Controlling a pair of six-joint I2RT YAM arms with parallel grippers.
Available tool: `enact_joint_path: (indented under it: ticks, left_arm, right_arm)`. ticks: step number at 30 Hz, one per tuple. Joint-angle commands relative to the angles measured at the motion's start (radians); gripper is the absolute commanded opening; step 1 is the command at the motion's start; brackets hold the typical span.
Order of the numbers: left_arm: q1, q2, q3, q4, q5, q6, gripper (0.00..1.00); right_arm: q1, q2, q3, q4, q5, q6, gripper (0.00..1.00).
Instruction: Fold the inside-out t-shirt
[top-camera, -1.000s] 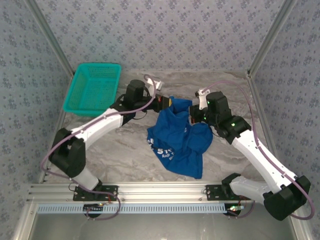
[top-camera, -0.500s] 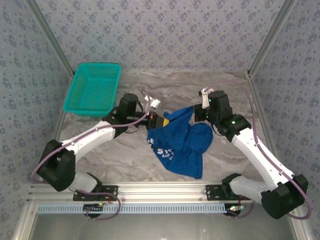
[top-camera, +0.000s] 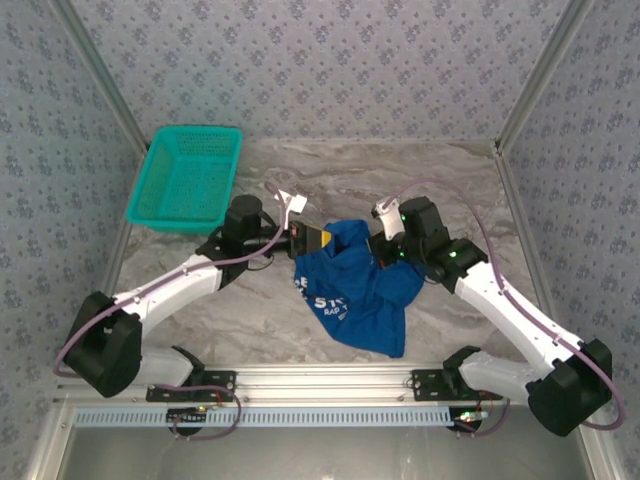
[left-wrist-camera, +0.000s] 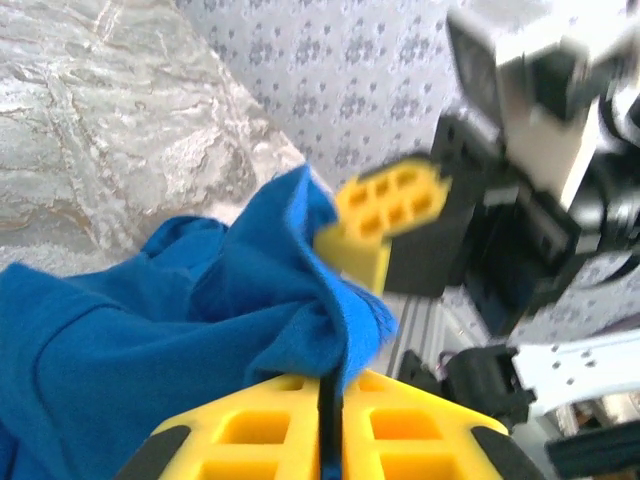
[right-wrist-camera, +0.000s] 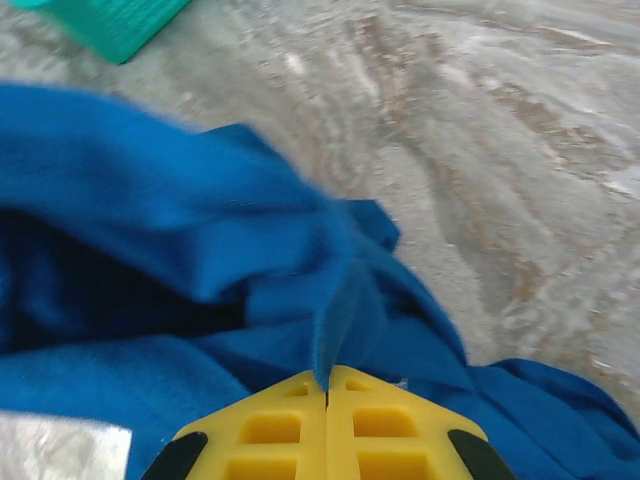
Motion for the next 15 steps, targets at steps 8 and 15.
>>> enact_joint_path:
  ticks: [8, 15]
  left_arm:
    - [0.019, -0.092, 0.054, -0.32, -0.216, 0.087, 0.08]
    - [-0.09, -0.158, 0.07, -0.478, -0.239, 0.207, 0.3]
  right_arm:
    - [0.017, -0.055, 0.013, 0.021, 0.072, -0.031, 0.0]
    - [0.009, -0.045, 0.031, 0.034, 0.041, 0.047, 0.0]
